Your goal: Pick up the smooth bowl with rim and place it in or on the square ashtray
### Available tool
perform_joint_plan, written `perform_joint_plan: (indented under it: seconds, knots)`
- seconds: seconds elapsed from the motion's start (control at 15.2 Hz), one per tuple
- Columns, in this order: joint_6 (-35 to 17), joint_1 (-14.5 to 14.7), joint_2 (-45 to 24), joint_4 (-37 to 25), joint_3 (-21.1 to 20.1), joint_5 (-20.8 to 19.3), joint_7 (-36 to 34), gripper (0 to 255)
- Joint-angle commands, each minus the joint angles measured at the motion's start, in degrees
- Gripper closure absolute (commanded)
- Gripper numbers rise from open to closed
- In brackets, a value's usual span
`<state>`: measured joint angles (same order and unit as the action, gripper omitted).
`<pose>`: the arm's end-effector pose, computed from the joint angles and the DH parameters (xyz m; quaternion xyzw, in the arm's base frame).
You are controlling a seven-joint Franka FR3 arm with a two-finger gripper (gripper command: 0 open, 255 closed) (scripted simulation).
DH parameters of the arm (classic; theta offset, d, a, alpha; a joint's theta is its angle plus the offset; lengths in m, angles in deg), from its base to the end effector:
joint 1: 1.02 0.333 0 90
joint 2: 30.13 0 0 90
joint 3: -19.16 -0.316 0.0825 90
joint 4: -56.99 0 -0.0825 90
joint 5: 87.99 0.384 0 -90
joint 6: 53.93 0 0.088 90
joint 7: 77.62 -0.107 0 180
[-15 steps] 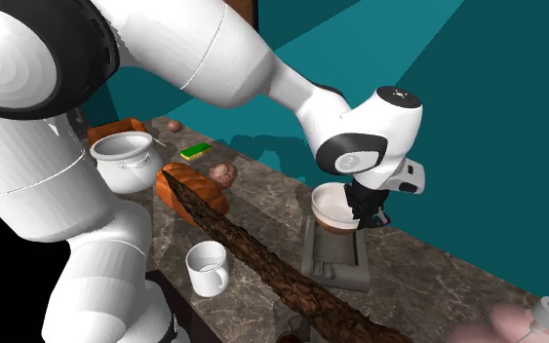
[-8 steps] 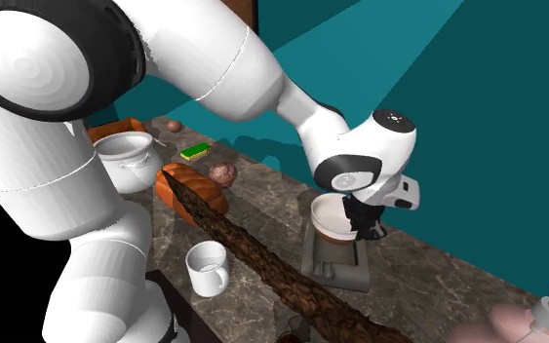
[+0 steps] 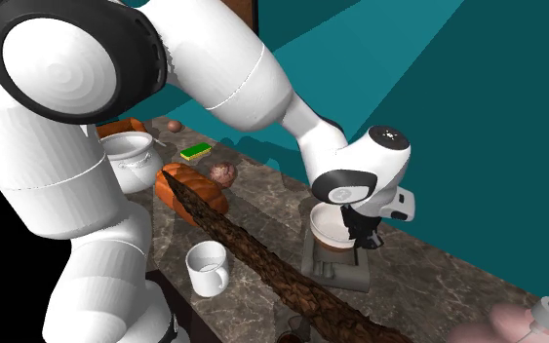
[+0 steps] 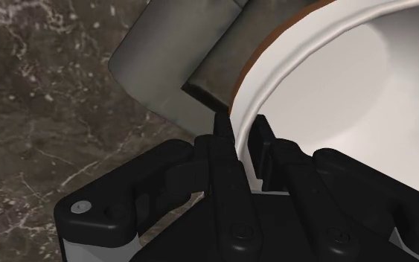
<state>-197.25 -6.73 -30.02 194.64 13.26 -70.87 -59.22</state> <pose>0.5001 -0.0003 0.3238 -0.9932 -0.0463 -0.0642 0.0856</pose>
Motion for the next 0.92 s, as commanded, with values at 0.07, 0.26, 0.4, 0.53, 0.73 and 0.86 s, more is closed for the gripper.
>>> perform_joint_plan:
  seconds: [0.07,0.26,0.4,0.53,0.73,0.86]
  knots:
    - [-0.1,0.0,0.0,0.0,0.0,0.0,0.0,255]
    - [-0.1,0.0,0.0,0.0,0.0,0.0,0.0,0]
    - [-0.1,0.0,0.0,0.0,0.0,0.0,0.0,0]
    - [-0.1,0.0,0.0,0.0,0.0,0.0,0.0,0]
    - [3.7,-0.4,3.2,-0.6,0.4,-0.8,-0.5,0]
    - [7.2,-0.8,5.8,-1.4,0.8,-1.4,-0.8,0]
